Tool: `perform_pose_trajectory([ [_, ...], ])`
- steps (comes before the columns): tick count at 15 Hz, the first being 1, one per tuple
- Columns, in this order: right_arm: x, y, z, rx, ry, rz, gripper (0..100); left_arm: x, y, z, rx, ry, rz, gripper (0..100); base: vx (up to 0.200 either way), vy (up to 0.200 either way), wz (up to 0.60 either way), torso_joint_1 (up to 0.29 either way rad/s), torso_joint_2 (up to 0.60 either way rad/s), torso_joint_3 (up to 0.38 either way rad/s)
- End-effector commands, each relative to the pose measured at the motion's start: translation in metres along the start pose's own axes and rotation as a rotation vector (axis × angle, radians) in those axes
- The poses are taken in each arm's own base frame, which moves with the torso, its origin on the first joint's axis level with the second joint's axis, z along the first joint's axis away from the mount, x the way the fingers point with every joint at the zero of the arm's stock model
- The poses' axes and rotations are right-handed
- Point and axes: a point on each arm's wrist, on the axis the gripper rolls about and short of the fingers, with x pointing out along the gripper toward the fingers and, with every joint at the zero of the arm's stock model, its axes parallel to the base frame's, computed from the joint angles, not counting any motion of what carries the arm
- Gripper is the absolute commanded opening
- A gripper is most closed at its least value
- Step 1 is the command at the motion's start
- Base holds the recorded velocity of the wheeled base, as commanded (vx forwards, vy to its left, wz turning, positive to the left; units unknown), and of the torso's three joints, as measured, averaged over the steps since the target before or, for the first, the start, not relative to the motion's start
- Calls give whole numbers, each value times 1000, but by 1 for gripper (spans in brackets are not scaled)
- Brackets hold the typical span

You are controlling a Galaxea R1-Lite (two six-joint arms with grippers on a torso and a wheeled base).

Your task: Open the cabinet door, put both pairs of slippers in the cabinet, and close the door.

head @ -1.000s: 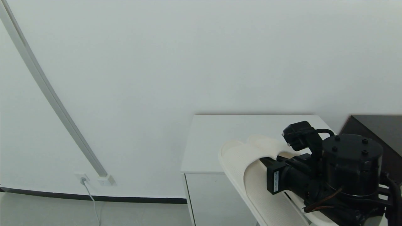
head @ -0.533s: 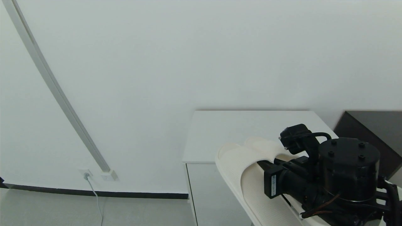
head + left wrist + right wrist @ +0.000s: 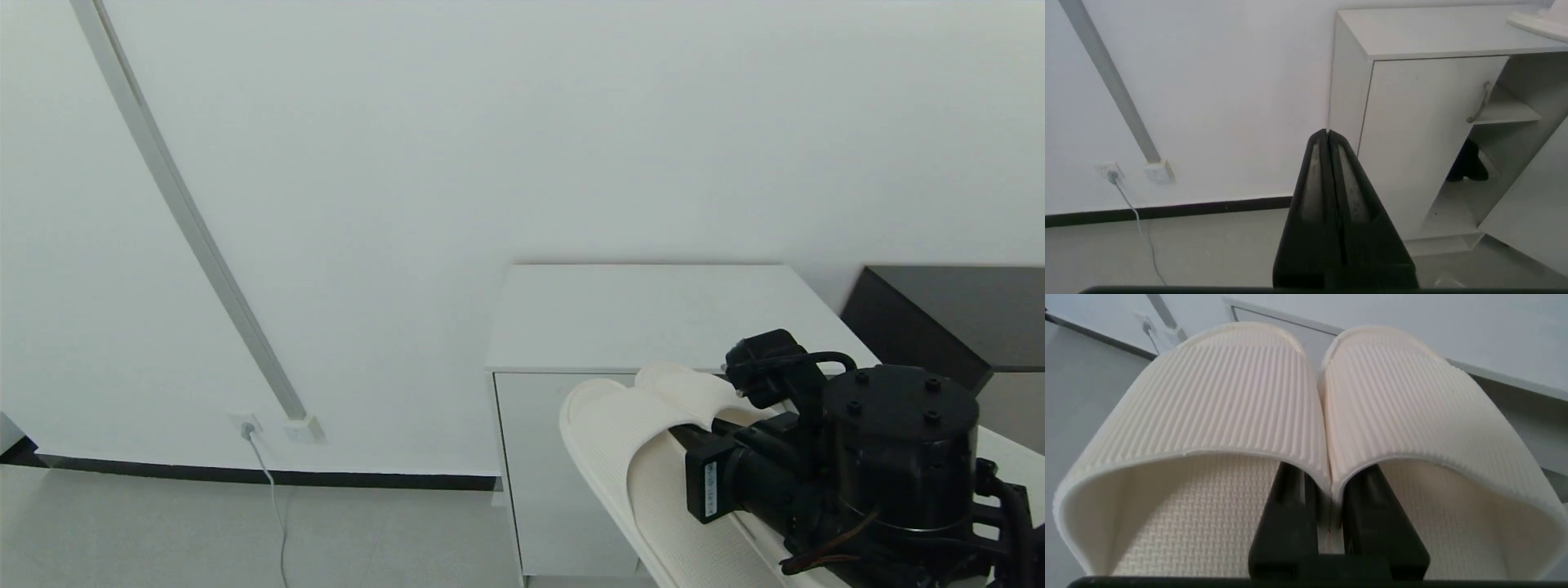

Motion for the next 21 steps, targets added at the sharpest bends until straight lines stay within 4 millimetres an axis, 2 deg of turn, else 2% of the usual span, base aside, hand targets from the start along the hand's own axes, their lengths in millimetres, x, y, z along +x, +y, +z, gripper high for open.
perform_pose_trajectory([
  [1,3,1,-2,-4,8,-2,0,0,0,0,0,3,-1,0,0,0,0,0,0,0],
  [11,4,5,-6,-13,21,12,0,0,0,0,-3,3,1,0,0,0,0,0,0,0],
  [21,4,5,-7,4,25,14,0,0,0,0,-3,2,-1,0,0,-200,0,3,2,3],
])
